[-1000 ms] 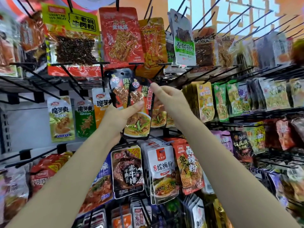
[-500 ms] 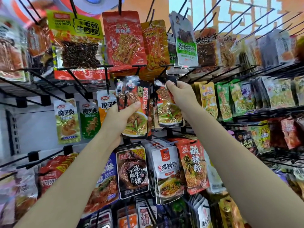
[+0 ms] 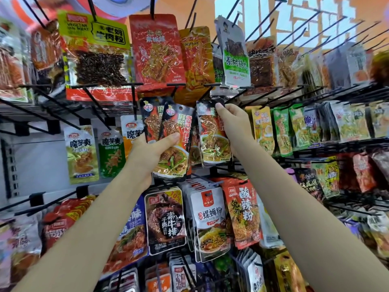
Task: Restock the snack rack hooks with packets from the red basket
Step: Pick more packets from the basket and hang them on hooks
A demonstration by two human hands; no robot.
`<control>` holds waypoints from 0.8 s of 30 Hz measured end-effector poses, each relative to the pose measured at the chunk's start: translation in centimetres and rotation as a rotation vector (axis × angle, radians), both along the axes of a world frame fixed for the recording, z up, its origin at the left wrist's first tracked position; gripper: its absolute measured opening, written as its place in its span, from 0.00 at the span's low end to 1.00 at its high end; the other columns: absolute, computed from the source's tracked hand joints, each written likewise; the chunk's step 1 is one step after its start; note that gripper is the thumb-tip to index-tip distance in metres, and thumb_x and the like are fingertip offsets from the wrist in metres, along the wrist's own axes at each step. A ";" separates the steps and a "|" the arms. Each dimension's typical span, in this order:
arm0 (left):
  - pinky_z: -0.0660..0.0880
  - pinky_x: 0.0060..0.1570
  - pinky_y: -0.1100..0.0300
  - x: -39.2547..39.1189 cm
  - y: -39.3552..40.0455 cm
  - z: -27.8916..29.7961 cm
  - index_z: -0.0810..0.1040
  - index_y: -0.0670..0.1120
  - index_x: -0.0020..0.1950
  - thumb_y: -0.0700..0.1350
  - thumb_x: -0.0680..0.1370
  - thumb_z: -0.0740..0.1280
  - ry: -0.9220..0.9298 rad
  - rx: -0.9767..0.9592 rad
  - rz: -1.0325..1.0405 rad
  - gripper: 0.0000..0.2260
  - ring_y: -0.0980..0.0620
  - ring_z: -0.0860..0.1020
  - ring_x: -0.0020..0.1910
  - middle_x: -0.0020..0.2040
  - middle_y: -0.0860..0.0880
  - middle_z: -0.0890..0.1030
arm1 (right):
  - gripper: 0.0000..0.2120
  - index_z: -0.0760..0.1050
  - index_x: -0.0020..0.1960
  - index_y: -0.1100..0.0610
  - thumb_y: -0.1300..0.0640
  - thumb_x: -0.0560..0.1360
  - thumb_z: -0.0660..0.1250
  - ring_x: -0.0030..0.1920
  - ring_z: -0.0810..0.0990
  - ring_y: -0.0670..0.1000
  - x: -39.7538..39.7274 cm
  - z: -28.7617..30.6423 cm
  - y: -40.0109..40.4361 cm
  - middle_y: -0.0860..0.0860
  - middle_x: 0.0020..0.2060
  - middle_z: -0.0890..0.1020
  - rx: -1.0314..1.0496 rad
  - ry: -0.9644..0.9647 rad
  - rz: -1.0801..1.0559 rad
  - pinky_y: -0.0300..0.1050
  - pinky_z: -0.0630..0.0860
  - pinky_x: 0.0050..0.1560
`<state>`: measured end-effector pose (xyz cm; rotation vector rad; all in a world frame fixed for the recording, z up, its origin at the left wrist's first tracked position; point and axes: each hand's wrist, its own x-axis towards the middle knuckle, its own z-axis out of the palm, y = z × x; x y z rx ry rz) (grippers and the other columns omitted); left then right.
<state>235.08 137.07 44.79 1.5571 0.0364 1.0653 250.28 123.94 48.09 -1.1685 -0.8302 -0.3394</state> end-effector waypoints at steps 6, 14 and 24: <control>0.76 0.63 0.43 0.0 -0.4 0.0 0.70 0.52 0.54 0.53 0.64 0.83 0.029 -0.001 -0.004 0.28 0.43 0.80 0.60 0.64 0.43 0.78 | 0.11 0.72 0.45 0.56 0.50 0.82 0.64 0.37 0.68 0.52 0.2 0.7 0.4 0.55 0.38 0.69 -0.033 0.041 0.014 0.43 0.66 0.36; 0.75 0.64 0.38 1.5 1.3 -0.1 0.71 0.49 0.73 0.65 0.49 0.86 -0.029 -0.011 0.022 0.57 0.40 0.79 0.63 0.65 0.43 0.79 | 0.08 0.74 0.47 0.56 0.52 0.80 0.68 0.35 0.72 0.44 -0.5 -0.1 -0.2 0.47 0.37 0.74 0.058 -0.044 -0.225 0.40 0.68 0.39; 0.65 0.70 0.50 1.5 -1.5 0.1 0.71 0.49 0.72 0.58 0.79 0.68 -0.002 0.032 -0.007 0.24 0.56 0.70 0.63 0.60 0.60 0.73 | 0.17 0.75 0.51 0.69 0.52 0.82 0.64 0.38 0.73 0.50 -2.2 -1.6 -0.5 0.56 0.39 0.75 -0.050 -0.069 0.070 0.45 0.68 0.41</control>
